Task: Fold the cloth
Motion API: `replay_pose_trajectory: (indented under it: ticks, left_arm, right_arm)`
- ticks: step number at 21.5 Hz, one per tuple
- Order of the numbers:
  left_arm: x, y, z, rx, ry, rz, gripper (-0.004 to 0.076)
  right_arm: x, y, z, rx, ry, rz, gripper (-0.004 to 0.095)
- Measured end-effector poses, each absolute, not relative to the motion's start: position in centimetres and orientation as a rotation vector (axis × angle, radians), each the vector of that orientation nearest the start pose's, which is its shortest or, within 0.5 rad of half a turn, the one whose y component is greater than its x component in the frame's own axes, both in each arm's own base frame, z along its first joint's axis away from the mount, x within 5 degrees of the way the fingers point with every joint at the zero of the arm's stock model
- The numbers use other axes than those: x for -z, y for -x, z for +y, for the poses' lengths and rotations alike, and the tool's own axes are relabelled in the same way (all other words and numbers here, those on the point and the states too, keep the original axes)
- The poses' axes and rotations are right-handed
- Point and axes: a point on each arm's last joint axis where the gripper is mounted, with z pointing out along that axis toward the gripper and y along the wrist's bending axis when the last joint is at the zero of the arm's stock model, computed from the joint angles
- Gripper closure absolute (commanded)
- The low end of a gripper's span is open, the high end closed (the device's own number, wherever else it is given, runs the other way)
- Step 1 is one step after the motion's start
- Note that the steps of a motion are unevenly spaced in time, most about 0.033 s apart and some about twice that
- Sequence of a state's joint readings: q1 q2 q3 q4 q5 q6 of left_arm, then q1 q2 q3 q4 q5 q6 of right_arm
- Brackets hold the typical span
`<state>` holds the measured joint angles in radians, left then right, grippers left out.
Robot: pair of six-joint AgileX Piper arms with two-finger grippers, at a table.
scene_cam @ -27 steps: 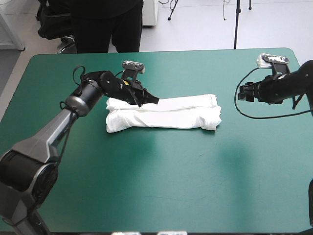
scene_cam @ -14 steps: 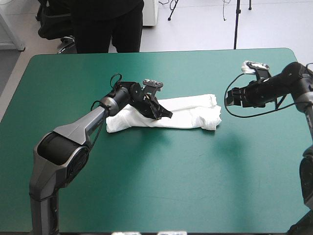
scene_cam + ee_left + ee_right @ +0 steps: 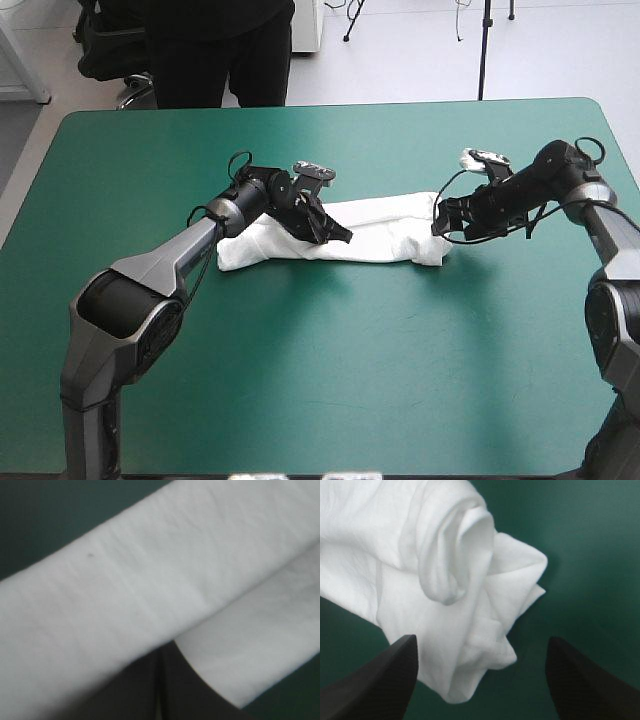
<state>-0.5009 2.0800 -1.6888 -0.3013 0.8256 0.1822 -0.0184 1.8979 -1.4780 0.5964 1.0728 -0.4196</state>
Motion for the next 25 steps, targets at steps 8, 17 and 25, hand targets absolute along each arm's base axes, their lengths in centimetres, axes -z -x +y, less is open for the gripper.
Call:
replay_pose_trajectory:
  ticks: [8,17,25]
  left_arm:
    - [-21.7,-39.1,-23.7,0.456,-0.708,2.621,0.0733]
    - [-21.7,-39.1,-23.7,0.457,-0.709,2.621,0.0733]
    - [-21.7,-39.0,-23.7,0.457,-0.711,2.628,0.0733]
  right_arm:
    - [-20.8,-40.6,4.4,-0.857,0.174,2.784,0.0254]
    - [-18.9,-41.0,6.3,-0.946,0.191,2.804,0.0925]
    - [-19.9,-41.6,6.4,-0.965,0.269,2.819,0.0925]
